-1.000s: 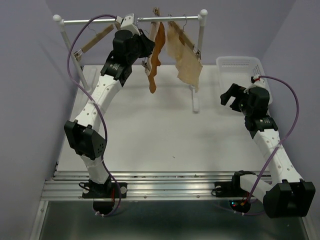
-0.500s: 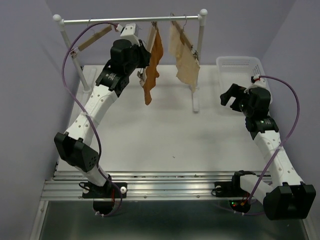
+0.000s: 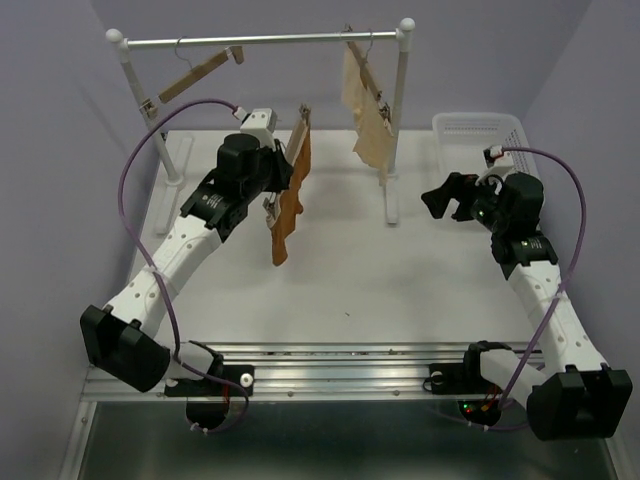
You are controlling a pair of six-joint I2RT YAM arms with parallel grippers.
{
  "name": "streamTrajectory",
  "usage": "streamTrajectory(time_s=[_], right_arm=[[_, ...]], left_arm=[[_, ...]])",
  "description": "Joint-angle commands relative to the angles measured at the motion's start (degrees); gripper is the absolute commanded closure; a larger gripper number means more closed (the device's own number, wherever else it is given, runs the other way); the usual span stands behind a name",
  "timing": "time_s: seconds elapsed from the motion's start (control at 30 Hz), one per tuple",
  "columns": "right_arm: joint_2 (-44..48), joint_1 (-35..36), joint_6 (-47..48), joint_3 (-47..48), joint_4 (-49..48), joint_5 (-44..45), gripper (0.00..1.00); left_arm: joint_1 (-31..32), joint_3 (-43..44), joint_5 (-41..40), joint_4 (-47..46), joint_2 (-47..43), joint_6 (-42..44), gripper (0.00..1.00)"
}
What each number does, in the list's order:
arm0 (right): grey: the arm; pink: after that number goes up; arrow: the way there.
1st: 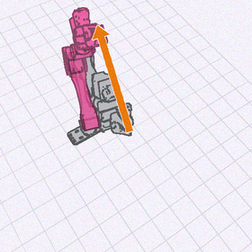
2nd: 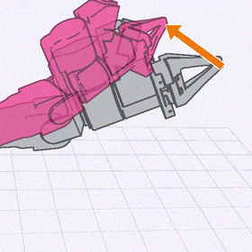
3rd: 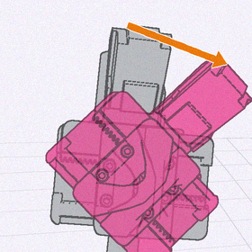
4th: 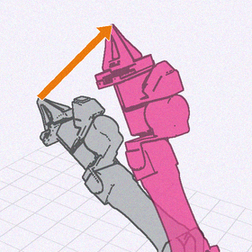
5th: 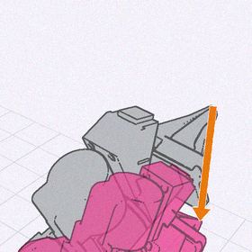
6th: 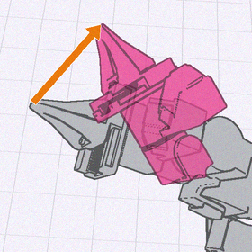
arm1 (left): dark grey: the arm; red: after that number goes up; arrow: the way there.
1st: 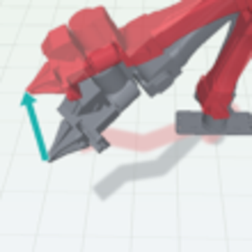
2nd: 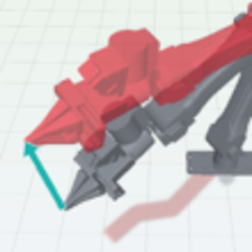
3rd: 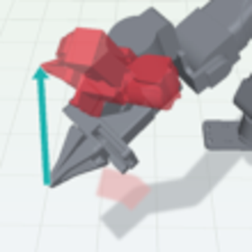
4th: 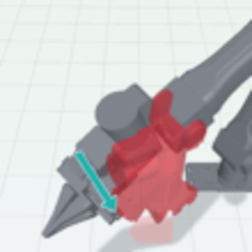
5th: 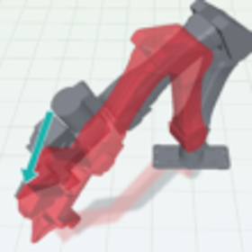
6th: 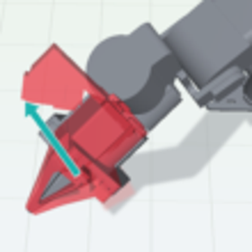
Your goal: Remove the underwear clipped to the hanger
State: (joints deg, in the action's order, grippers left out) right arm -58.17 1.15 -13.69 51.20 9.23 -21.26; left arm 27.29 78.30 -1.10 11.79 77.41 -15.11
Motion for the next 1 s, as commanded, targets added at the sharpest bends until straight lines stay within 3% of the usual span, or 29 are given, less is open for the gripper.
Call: streamTrajectory(time_s=[0.0, 0.2, 0.33, 0.43, 0.67, 0.87, 0.97], right_arm=[[-0.62, 2.88, 7.18, 4.94, -7.74, -16.08, 0.00], [-11.51, 19.82, 27.01, 19.01, 8.39, -14.16, 0.00], [-16.62, 24.33, 33.54, 26.22, 14.14, -20.55, 0.00], [-18.38, 25.65, 37.42, 28.78, 16.25, -24.78, 0.00], [-25.49, 25.66, 34.44, 37.91, 24.05, -27.15, 0.00], [-32.78, 25.66, 53.40, 50.54, 42.60, -39.38, 0.00], [-37.17, 25.66, 65.34, 57.85, 60.03, -41.23, 0.00]], left_arm=[[0.75, -6.22, 5.05, -1.07, -9.62, -1.14, 1.00], [1.71, -14.83, 12.00, 3.05, -18.24, -1.76, 1.00], [1.89, -18.62, 16.82, 7.01, -22.81, -1.32, 1.00], [1.89, -19.85, 18.67, 9.64, -25.62, -1.15, 1.00], [1.98, -25.64, 27.81, 9.48, -33.45, -0.88, 1.00], [1.98, -27.77, 32.48, 11.05, -38.47, 1.40, 1.00], [1.98, -27.50, 34.32, 12.64, -39.09, 4.03, 1.00]])
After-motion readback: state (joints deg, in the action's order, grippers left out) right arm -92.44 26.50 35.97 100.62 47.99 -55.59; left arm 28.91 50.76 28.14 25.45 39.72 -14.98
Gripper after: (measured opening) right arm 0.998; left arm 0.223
